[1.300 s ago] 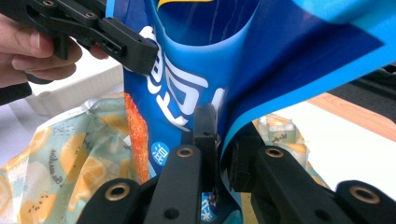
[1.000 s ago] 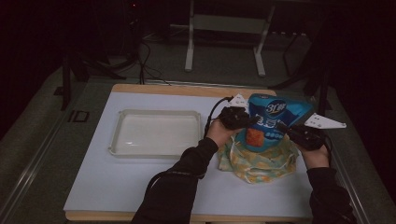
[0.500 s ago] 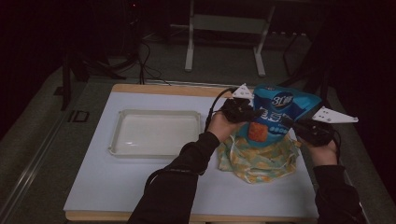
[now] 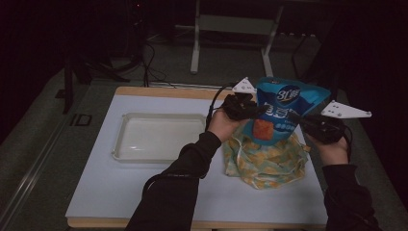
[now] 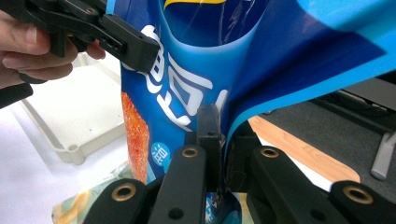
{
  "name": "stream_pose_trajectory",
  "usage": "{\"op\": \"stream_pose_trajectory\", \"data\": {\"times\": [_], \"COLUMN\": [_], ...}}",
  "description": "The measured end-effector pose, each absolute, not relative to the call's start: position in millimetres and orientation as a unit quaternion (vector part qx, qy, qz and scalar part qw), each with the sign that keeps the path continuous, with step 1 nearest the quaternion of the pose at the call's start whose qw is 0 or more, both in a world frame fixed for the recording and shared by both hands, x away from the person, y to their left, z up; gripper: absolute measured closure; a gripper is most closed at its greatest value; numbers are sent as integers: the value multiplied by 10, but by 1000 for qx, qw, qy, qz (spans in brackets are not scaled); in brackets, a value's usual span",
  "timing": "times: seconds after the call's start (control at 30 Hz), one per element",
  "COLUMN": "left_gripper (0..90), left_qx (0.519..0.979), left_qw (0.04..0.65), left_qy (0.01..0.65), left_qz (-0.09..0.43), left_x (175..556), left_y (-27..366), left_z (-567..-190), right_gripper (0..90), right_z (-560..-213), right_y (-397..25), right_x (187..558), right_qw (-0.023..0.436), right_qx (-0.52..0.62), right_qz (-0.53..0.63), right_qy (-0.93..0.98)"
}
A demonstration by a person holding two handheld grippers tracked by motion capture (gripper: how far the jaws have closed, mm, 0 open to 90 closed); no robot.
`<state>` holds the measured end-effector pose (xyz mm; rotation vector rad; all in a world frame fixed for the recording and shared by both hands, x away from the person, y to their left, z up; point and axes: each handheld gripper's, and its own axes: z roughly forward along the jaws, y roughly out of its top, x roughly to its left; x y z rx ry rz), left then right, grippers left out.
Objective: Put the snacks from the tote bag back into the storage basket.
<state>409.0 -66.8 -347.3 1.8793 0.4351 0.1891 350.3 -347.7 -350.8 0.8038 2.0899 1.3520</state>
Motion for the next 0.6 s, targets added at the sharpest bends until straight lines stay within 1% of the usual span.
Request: {"op": "stream_pose_trajectory", "data": {"times": [0.6], "left_gripper": [869], "left_qx": [796], "left_qw": [559], "left_qy": [214], "left_qz": [97], "left_x": [4016], "left_y": [-148], "left_z": [-3442], "right_gripper": [878], "right_z": [-3485], "right_y": [-2964], "right_x": [3625], "right_qw": [243], "right_qx": [266], "right_qz": [507], "right_qy": [783]}}
